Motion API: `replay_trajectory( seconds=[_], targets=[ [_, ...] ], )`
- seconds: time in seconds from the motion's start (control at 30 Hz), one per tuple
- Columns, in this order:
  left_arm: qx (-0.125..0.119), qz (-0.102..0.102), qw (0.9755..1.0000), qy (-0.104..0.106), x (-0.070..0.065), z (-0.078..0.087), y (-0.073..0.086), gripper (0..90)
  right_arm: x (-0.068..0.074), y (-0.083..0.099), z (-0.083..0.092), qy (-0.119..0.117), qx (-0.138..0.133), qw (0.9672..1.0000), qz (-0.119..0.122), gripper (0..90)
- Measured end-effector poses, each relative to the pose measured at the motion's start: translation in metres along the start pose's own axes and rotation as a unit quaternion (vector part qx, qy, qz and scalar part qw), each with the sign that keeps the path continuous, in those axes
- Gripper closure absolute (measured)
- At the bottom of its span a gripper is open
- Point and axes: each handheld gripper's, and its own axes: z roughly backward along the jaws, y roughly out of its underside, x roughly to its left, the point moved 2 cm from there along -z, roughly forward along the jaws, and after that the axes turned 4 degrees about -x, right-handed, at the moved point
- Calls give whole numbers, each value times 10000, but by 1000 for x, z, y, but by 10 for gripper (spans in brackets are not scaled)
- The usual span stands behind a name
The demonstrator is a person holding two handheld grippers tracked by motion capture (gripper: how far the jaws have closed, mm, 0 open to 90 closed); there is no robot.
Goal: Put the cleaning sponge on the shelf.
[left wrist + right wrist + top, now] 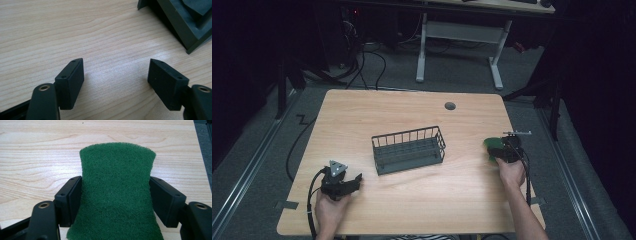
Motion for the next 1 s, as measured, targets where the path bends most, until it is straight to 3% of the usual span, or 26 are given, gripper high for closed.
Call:
replay_trajectory(
  seconds=[0.47, 0.67, 0.8, 1.0],
  targets=[
    [0, 0, 10000, 0, 0, 0, 0, 298, 3, 0, -2, 91, 67, 9998, 163, 297],
    [-1, -2, 10000, 1, 0, 0, 0, 298, 3, -1, 4, -146, 45, 9997, 216, 298],
    [-2, -4, 10000, 4, 0, 0, 0, 299, 11, -4, 13, -399, -15, 9977, 541, 298],
    [-4, -3, 10000, 5, 0, 0, 0, 298, 22, -14, 26, -751, -132, 9937, 824, 298]
  ],
)
